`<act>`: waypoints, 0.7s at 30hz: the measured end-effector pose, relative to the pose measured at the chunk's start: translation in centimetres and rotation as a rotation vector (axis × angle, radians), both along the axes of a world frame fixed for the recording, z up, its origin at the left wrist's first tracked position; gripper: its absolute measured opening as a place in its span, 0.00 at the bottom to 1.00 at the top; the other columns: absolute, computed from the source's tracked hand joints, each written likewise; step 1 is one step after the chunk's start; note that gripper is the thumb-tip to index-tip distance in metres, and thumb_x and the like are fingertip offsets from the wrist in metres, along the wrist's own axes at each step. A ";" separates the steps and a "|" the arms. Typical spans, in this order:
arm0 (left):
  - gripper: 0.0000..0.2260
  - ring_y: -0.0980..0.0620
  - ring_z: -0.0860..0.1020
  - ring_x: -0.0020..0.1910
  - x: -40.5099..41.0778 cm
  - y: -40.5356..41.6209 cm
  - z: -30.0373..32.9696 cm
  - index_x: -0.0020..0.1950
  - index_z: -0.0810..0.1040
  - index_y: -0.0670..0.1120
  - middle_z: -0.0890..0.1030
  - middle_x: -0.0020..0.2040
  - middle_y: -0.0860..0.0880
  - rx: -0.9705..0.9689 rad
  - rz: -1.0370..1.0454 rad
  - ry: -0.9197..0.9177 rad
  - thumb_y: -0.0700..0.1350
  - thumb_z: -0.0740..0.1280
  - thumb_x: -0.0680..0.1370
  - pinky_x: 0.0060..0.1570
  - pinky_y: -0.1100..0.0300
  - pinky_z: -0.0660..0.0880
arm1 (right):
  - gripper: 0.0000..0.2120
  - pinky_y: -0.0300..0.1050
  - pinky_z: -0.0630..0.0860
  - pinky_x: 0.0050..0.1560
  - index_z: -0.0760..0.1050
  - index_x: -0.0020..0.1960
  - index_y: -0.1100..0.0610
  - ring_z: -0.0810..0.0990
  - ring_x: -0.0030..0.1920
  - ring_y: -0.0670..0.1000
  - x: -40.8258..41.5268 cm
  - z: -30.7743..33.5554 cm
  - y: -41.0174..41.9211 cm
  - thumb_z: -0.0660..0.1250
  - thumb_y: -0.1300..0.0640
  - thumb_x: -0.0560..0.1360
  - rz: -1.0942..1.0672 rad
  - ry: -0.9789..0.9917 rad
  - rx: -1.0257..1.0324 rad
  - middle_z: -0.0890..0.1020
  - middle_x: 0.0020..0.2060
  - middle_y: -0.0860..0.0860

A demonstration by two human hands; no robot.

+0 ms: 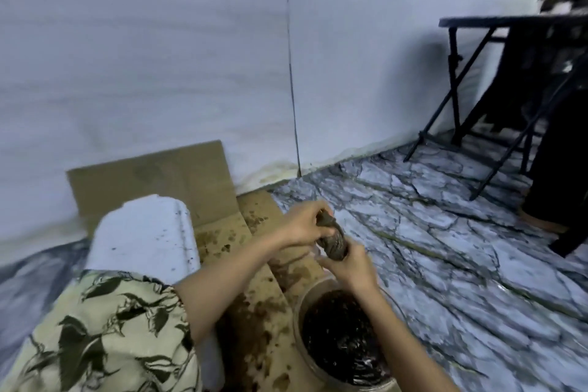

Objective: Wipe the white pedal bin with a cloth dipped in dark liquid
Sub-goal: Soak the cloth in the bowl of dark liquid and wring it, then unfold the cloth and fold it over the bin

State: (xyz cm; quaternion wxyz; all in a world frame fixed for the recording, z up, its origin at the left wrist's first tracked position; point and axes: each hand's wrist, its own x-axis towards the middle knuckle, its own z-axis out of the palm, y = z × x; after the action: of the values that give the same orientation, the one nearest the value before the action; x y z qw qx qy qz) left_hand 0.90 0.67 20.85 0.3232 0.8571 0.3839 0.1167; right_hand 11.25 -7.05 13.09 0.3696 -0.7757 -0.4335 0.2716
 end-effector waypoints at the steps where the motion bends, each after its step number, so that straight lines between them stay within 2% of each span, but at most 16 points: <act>1: 0.13 0.43 0.77 0.56 -1.6 -0.8 2.1 0.59 0.74 0.41 0.77 0.58 0.42 0.080 0.050 -0.036 0.42 0.70 0.76 0.53 0.53 0.74 | 0.23 0.54 0.77 0.50 0.74 0.59 0.56 0.80 0.51 0.57 -1.1 2.3 -0.4 0.75 0.47 0.68 0.054 0.042 0.072 0.82 0.50 0.56; 3: 0.12 0.46 0.77 0.52 -5.3 -2.5 6.4 0.56 0.76 0.42 0.78 0.54 0.44 0.177 0.158 -0.129 0.43 0.72 0.74 0.48 0.58 0.72 | 0.24 0.54 0.78 0.51 0.73 0.61 0.58 0.80 0.50 0.57 -3.7 7.1 -1.4 0.75 0.52 0.70 0.155 0.143 0.201 0.81 0.52 0.56; 6: 0.07 0.47 0.78 0.45 -11.8 -6.0 12.2 0.49 0.76 0.45 0.77 0.48 0.47 0.149 0.272 -0.344 0.40 0.72 0.74 0.44 0.52 0.80 | 0.21 0.57 0.80 0.47 0.74 0.60 0.57 0.82 0.46 0.58 -8.6 13.2 -3.5 0.75 0.55 0.70 0.267 0.266 0.356 0.81 0.48 0.56; 8: 0.05 0.51 0.79 0.45 -15.9 -7.9 15.4 0.47 0.77 0.47 0.78 0.46 0.51 0.253 0.344 -0.396 0.40 0.71 0.74 0.37 0.60 0.79 | 0.19 0.56 0.81 0.45 0.76 0.59 0.58 0.83 0.43 0.57 -12.0 15.9 -4.4 0.75 0.57 0.70 0.357 0.394 0.417 0.83 0.46 0.58; 10: 0.03 0.54 0.79 0.48 -19.5 -9.0 18.2 0.46 0.78 0.48 0.81 0.47 0.51 0.372 0.386 -0.383 0.40 0.70 0.75 0.35 0.67 0.74 | 0.18 0.49 0.80 0.41 0.77 0.59 0.59 0.83 0.44 0.57 -15.3 17.8 -4.8 0.74 0.57 0.70 0.440 0.483 0.457 0.83 0.46 0.60; 12: 0.03 0.53 0.79 0.51 -22.5 -9.5 20.2 0.47 0.80 0.45 0.82 0.48 0.49 0.426 0.429 -0.348 0.39 0.70 0.74 0.41 0.64 0.74 | 0.19 0.45 0.78 0.41 0.77 0.59 0.57 0.82 0.48 0.55 -18.3 19.3 -4.6 0.74 0.53 0.71 0.494 0.447 0.464 0.82 0.50 0.58; 14: 0.04 0.52 0.79 0.51 -24.8 -9.5 21.6 0.49 0.80 0.43 0.83 0.50 0.47 0.443 0.459 -0.308 0.39 0.70 0.75 0.49 0.61 0.75 | 0.25 0.47 0.79 0.48 0.73 0.64 0.53 0.79 0.55 0.54 -21.0 20.6 -3.8 0.72 0.47 0.71 0.526 0.384 0.441 0.78 0.56 0.54; 16: 0.03 0.52 0.79 0.50 -26.3 -9.0 22.6 0.48 0.80 0.44 0.82 0.50 0.47 0.462 0.465 -0.278 0.40 0.70 0.75 0.49 0.62 0.74 | 0.28 0.46 0.76 0.51 0.69 0.68 0.50 0.76 0.58 0.52 -22.9 22.0 -2.7 0.70 0.42 0.71 0.544 0.339 0.449 0.74 0.58 0.53; 17: 0.03 0.52 0.79 0.50 -27.0 -8.7 23.0 0.48 0.80 0.45 0.82 0.48 0.48 0.485 0.473 -0.271 0.40 0.69 0.75 0.48 0.62 0.74 | 0.26 0.46 0.75 0.53 0.71 0.67 0.50 0.76 0.58 0.51 -23.5 22.9 -2.1 0.70 0.42 0.72 0.546 0.316 0.485 0.75 0.58 0.52; 19: 0.03 0.51 0.80 0.49 -28.0 -7.9 23.6 0.48 0.80 0.46 0.81 0.45 0.49 0.533 0.513 -0.285 0.40 0.68 0.76 0.46 0.61 0.75 | 0.17 0.49 0.76 0.57 0.78 0.59 0.52 0.78 0.56 0.50 -24.2 24.7 -0.9 0.69 0.46 0.73 0.535 0.282 0.586 0.80 0.55 0.51; 21: 0.05 0.51 0.79 0.46 -28.6 -7.2 23.9 0.51 0.79 0.46 0.81 0.45 0.47 0.536 0.557 -0.339 0.41 0.67 0.77 0.44 0.60 0.76 | 0.08 0.49 0.77 0.55 0.83 0.50 0.56 0.82 0.52 0.51 -24.6 26.0 0.0 0.71 0.54 0.74 0.512 0.300 0.659 0.84 0.47 0.51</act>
State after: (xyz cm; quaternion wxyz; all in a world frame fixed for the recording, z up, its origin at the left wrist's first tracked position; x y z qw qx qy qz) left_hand -27.66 -6.55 44.75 0.1038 0.7430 0.4982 0.4347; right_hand -13.37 -7.04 39.11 0.5769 -0.4362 -0.6164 0.3114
